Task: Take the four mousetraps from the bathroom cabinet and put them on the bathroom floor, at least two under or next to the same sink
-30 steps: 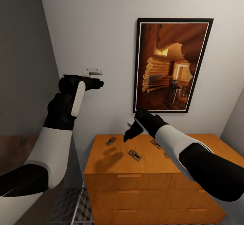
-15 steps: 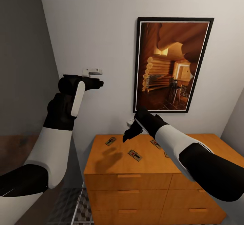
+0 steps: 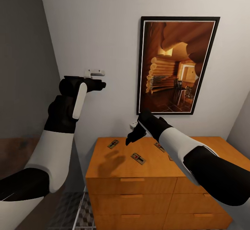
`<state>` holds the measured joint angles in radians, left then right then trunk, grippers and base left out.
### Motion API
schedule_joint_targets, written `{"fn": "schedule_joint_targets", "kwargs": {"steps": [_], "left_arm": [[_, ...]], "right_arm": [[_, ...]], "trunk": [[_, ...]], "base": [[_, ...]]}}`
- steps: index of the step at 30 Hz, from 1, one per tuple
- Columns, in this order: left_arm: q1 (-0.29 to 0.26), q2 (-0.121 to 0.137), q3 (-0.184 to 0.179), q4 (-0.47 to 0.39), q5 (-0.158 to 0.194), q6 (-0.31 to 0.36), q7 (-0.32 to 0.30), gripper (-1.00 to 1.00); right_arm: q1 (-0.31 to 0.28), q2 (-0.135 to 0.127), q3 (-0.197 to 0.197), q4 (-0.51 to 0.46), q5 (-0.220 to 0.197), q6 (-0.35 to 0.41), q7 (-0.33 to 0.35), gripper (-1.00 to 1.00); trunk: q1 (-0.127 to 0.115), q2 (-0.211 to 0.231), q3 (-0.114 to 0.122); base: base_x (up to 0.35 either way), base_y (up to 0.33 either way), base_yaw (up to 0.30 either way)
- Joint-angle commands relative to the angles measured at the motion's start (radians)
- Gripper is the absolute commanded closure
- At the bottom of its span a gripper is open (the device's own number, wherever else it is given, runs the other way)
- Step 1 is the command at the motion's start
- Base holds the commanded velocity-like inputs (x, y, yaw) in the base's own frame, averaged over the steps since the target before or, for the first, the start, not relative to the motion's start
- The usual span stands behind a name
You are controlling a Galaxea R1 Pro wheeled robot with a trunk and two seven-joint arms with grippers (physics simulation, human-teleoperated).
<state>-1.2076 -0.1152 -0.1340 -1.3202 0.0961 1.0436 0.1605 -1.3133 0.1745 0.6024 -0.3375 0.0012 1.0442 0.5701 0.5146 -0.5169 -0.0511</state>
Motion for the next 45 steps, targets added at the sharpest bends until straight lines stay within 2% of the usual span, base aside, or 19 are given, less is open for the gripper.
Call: {"fn": "schedule_joint_targets", "kwargs": {"steps": [1,9,22,29,45], "left_arm": [[-0.001,0.000,-0.001,-0.001,0.010,0.004,0.010,-1.00],[-0.001,0.000,-0.001,-0.002,0.011,0.004,0.010,-1.00],[-0.001,-0.001,-0.001,-0.016,0.011,0.004,0.010,-1.00],[0.011,-0.001,-0.001,-0.042,0.010,0.004,0.010,-1.00],[0.036,-0.001,-0.001,-0.083,0.010,0.004,0.010,-1.00]], "right_arm": [[-0.001,0.000,0.004,0.000,0.000,0.003,0.003,-1.00],[-0.002,0.000,0.003,0.004,0.000,0.003,0.003,-1.00],[-0.003,0.000,0.002,0.007,0.000,0.003,0.002,-1.00],[-0.003,0.000,0.002,0.012,0.001,0.003,0.002,-1.00],[-0.013,0.000,0.002,0.026,0.002,0.003,0.002,-1.00]], "trunk": [[0.001,-0.002,-0.002],[0.001,-0.002,-0.002],[0.050,-0.093,-0.043],[0.050,-0.093,-0.043],[0.112,-0.205,-0.093]], "base": [[0.000,0.000,0.000],[0.000,0.000,0.000],[0.000,0.000,0.000],[0.000,0.000,0.000],[0.000,0.000,0.000]]}}
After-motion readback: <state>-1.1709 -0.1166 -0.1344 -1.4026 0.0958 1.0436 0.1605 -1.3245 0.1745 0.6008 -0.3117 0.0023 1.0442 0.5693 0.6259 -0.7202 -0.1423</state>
